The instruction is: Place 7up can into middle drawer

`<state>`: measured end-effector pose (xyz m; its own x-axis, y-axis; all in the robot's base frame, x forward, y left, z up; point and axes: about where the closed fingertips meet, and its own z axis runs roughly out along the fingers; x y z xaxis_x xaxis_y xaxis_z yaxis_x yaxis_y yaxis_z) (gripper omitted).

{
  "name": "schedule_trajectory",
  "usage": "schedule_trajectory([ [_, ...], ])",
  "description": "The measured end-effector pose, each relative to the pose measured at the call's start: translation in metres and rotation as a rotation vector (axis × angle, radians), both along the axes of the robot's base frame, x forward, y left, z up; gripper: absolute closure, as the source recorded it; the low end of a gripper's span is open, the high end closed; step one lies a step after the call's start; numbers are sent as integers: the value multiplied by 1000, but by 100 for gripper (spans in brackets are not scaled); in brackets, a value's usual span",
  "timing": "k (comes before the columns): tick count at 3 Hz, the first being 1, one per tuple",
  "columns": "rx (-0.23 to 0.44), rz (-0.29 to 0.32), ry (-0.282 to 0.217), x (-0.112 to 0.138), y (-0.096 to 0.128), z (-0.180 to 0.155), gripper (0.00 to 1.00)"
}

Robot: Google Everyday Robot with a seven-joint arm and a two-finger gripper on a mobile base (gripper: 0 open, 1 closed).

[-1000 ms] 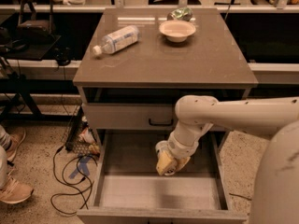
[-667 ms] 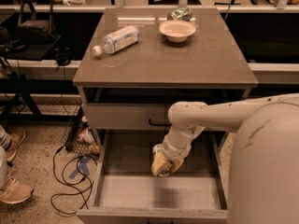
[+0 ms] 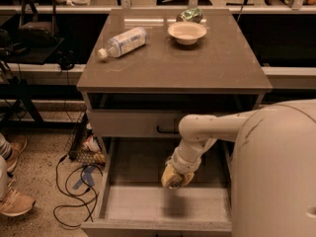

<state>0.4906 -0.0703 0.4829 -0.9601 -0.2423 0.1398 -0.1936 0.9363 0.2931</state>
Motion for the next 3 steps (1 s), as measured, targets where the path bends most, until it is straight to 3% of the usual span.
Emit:
schedule_trajectory([
  [1, 5, -17, 7, -3, 0, -9, 16],
  [2, 4, -21, 13, -6, -2, -12, 0],
  [3, 38, -42, 4, -4, -23, -7, 0],
])
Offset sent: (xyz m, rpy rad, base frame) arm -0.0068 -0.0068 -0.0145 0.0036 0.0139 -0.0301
